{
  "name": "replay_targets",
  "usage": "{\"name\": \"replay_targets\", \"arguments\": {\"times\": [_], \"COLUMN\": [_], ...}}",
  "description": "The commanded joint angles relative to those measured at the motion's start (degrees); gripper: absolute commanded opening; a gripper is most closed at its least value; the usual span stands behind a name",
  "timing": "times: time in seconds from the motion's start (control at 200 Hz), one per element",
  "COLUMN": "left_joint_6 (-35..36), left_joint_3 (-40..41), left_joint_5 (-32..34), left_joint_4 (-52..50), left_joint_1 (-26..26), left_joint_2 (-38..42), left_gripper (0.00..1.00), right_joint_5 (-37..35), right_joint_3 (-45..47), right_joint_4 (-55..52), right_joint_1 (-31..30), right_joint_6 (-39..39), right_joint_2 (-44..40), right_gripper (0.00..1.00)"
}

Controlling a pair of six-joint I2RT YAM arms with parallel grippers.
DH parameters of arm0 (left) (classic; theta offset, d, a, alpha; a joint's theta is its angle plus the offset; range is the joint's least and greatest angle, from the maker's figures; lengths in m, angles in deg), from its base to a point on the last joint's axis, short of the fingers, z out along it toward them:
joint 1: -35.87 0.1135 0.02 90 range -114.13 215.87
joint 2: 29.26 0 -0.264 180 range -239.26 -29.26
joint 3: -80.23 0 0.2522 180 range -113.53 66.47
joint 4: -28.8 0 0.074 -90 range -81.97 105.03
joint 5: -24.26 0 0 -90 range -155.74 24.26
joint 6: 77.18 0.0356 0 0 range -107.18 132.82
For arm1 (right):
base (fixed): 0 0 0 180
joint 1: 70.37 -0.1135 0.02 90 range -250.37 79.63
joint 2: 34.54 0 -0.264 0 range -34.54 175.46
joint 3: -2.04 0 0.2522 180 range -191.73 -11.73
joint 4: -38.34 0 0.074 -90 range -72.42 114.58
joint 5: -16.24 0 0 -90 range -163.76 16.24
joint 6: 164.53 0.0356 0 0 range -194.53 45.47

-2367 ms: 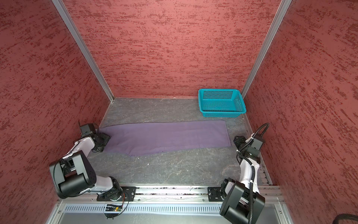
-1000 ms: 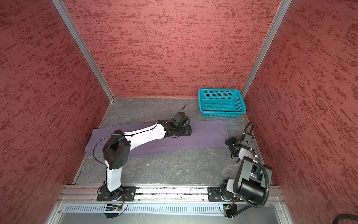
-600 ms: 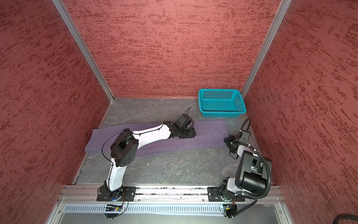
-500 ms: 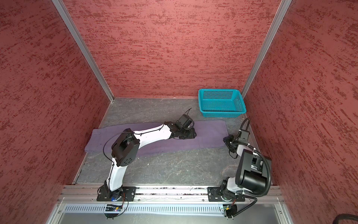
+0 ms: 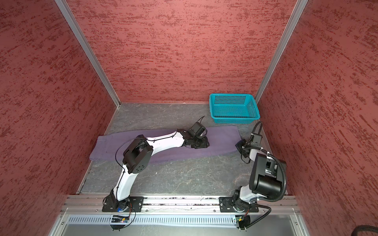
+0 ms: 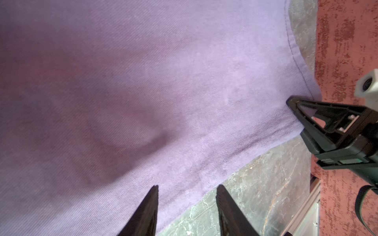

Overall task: Fold and stack the trousers
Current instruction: Fold the trousers at the center of the table.

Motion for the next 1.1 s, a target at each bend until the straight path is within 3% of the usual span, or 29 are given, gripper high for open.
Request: {"name": "replay_targets", "arguments": {"times": [0.0,0.25,0.446,0.847,1.097], "left_joint_6": [1.23,0.07,-3.22,-5.65,-4.85], "left_joint_3": [-1.01,3.66,14.63,38.25,47.5], "left_joint_5": [-1.05,-2.85,-3.29,0.87,1.65], "left_joint_4": [-0.25,1.76,4.9,6.15,5.26], "left_joint_1": [0.65,3.85,9.46,20.44,27.56], "left_joint_2": [1.89,8.06,15.37,31.38,40.31], "left_gripper": [0.47,0.47,0.44,0.42,0.41], "right_joint_5": [-2.37,-7.01,-10.55,-16.74,-14.64], "right_joint_3": [-3.65,-8.31,-12.86,-24.48,-26.88], "right_joint_4": [-1.44,-5.91,-6.89,-5.89,-2.27], "right_joint_1": [-1.09,-7.38,-15.85,-40.93,-53.04], "right_joint_6": [-0.95,-3.29,-4.01,-4.14,0.64], "right_joint_2": [-4.78,-10.04,-9.24,2.45,9.25], "right_gripper": [0.0,0.0,0.0,0.0,0.0]}}
